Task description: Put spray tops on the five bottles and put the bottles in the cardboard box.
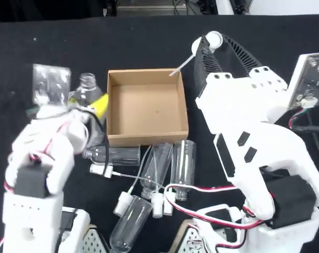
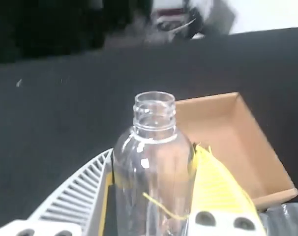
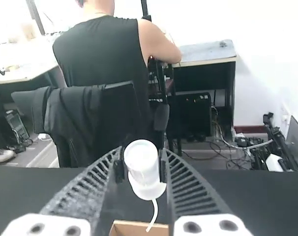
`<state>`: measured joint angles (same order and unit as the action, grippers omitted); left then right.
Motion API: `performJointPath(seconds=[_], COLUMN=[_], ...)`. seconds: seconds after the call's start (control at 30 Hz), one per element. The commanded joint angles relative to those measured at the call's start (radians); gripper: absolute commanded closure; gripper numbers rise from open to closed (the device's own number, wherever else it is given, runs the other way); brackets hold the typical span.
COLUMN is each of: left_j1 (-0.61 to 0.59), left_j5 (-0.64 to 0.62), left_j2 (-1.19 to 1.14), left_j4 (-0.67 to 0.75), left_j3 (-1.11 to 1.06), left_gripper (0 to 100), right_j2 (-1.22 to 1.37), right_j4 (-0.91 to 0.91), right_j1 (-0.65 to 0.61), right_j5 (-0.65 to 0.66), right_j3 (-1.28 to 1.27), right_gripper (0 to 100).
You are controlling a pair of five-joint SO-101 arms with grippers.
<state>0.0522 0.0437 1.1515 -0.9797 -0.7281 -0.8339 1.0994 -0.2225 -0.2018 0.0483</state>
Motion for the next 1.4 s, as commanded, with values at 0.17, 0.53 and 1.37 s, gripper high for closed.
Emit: performJointPath(seconds=[0.17,0.53,1.37], left_j1=[0.093,0.194,0.183], left_j5=[-0.009,-0.009,-0.009], left_j2=[0.446,0.678,0.672], left_j4=[0.252,0.368,0.373], left_j3=[-0.355,-0.598,-0.653], left_gripper=[89,89,89], right_j2=[0.14,0.159,0.346], right_j4=[-0.11,-0.149,0.293], right_j1=[-0.158,-0.353,-0.485], right_j5=[-0.008,0.0,0.084], right_j3=[0.051,0.136,0.533], right_gripper=[93.1,93.1,93.1])
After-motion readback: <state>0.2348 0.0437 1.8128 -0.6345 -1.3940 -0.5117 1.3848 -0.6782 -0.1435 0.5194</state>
